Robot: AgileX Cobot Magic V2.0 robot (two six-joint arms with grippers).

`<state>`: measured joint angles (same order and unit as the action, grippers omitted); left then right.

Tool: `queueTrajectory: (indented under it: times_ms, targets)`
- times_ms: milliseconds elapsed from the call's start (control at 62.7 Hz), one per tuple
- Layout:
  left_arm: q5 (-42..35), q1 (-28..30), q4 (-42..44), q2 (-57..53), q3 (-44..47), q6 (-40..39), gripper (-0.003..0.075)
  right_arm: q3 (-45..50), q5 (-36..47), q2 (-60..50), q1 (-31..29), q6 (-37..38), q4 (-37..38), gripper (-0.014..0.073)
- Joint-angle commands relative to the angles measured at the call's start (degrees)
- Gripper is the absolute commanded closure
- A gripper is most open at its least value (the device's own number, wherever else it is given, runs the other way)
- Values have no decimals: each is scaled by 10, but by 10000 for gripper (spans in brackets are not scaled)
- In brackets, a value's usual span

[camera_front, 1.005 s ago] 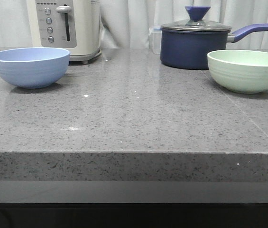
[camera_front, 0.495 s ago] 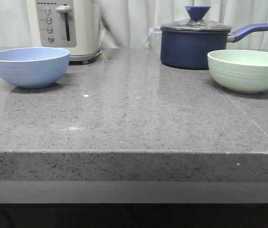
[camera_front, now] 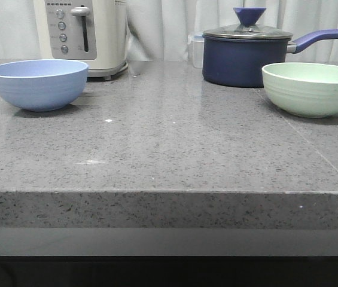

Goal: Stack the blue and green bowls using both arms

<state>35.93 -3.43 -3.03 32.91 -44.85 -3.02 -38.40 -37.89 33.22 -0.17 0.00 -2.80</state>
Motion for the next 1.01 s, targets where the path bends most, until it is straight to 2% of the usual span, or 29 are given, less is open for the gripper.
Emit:
queueTrajectory:
  times_ms: [0, 399, 495, 734, 862, 989]
  targets:
    - [-42, -6, -12, 5, -15, 14, 263, -28, 24, 18, -3, -3, -7, 41]
    - [-38, -174, -27, 5, -15, 30, 263, -197, -121, 231, -4, -3, -12, 41]
    - [-38, -204, -27, 5, -15, 30, 263, -248, -133, 285, -4, -3, -12, 41]
    - [-38, -222, -27, 5, -15, 30, 264, -353, -154, 418, -11, -3, -32, 41]
    - [-38, -222, -27, 5, -15, 30, 264, -400, -158, 485, -42, -6, -81, 41]
    - [-38, -222, -27, 5, -15, 30, 264, -429, -158, 542, -55, -49, -134, 69]
